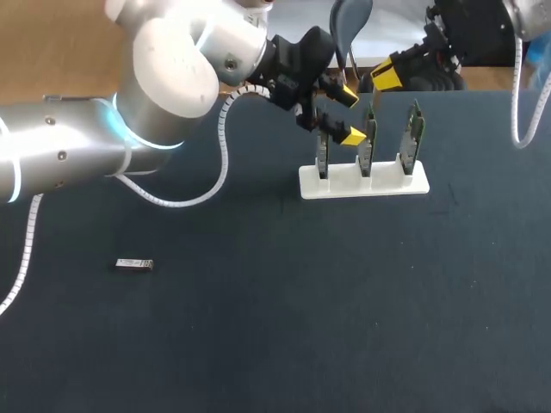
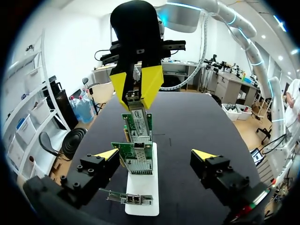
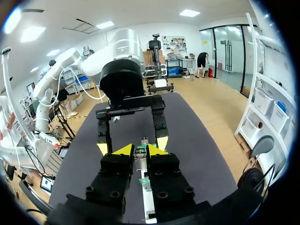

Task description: Pick up the optical module with the left hand, and insert it into the network port with the right hand.

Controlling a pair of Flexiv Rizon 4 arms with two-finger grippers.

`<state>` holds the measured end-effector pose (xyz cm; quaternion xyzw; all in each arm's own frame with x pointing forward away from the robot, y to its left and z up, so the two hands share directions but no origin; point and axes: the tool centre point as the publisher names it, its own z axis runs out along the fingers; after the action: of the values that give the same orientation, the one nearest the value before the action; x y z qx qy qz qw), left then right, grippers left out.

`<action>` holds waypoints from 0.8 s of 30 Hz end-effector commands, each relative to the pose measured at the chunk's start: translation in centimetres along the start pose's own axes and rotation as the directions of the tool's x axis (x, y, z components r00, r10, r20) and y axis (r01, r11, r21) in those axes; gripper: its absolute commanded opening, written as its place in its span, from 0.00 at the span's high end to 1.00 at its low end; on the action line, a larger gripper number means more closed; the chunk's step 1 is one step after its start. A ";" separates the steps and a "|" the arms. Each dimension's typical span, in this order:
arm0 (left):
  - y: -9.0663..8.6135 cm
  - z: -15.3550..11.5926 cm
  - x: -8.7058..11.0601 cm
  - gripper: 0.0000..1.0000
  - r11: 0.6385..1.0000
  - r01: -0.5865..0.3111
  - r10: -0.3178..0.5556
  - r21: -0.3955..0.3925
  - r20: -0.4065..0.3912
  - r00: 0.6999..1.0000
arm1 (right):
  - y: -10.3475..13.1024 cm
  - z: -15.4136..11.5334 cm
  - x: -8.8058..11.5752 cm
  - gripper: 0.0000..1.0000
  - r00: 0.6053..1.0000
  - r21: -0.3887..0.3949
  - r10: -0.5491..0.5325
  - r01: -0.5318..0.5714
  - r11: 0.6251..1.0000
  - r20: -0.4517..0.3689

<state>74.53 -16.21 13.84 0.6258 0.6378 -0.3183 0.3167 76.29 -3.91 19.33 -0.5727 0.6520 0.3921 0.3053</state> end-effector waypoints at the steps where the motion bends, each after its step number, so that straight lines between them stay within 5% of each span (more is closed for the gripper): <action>1: 0.1 0.0 -0.2 0.00 1.000 0.000 0.000 -0.002 -0.007 1.000 | 0.4 0.0 0.1 1.00 1.000 0.008 -0.001 0.001 1.000 0.002; 24: 1.0 0.1 -0.1 0.00 1.000 -0.003 0.003 -0.011 -0.013 1.000 | 0.3 -0.2 0.1 1.00 1.000 -0.003 -0.021 0.021 1.000 -0.005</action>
<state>75.19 -16.08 13.81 0.6259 0.6392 -0.3111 0.3207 76.09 -4.05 19.32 -0.5803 0.6468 0.3889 0.3060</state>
